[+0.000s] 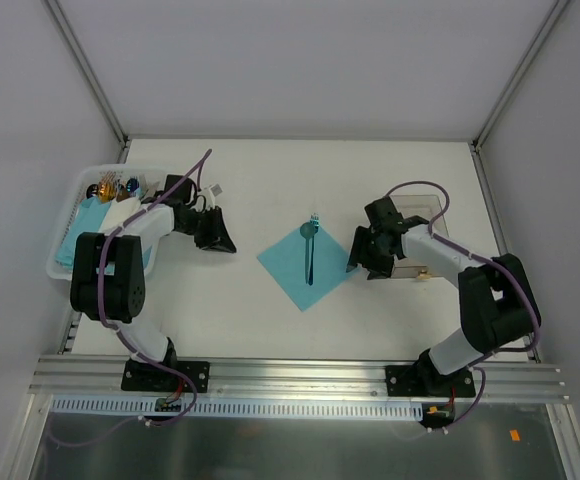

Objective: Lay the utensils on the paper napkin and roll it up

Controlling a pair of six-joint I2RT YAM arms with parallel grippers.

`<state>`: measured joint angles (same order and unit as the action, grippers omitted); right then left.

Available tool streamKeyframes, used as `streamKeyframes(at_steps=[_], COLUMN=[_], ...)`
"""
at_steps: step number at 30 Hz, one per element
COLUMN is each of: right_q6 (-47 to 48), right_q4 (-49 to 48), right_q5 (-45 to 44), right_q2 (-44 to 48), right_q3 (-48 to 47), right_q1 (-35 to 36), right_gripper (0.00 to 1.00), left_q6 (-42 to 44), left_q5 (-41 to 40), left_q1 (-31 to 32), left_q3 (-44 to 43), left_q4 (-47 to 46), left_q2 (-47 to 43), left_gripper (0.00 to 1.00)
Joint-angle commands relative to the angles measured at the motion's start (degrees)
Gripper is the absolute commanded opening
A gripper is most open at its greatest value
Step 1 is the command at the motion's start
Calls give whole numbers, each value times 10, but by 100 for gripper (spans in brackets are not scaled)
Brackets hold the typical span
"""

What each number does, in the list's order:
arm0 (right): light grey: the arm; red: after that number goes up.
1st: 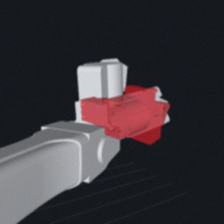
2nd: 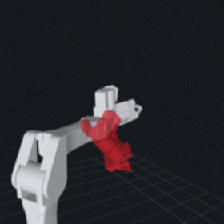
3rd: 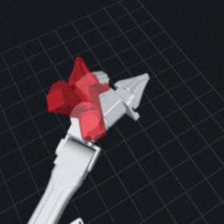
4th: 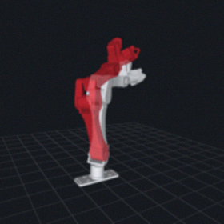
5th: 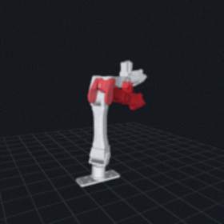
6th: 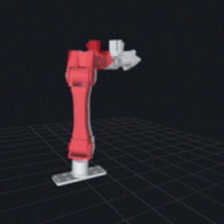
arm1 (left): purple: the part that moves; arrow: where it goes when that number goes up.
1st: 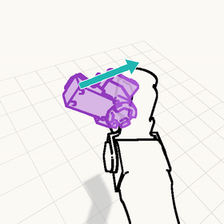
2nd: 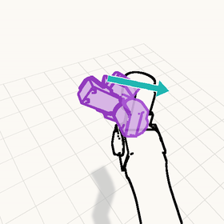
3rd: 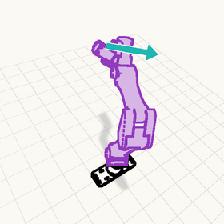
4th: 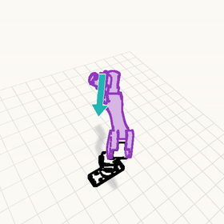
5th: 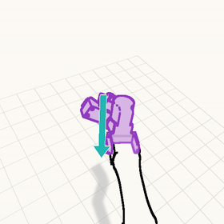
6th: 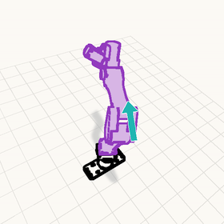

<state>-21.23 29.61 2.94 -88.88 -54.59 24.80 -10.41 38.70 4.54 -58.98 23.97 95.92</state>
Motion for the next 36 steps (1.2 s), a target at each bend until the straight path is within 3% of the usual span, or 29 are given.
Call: streamKeyframes(at_steps=[1,13,36], right_q6=[-14,-7,23], right_q4=[-62,-83,-64], right_q5=[50,54,63], right_q2=[-7,-51,-125], right_q3=[25,1,-55], right_q1=[-15,-19,-18], right_gripper=[63,62,56], left_q6=[-12,-55,-105], left_q5=[17,9,37], left_q1=[4,40,88], left_q3=[-9,0,-18], left_q4=[-19,-79,-141], left_q2=[9,66,161], left_gripper=[7,30,41])
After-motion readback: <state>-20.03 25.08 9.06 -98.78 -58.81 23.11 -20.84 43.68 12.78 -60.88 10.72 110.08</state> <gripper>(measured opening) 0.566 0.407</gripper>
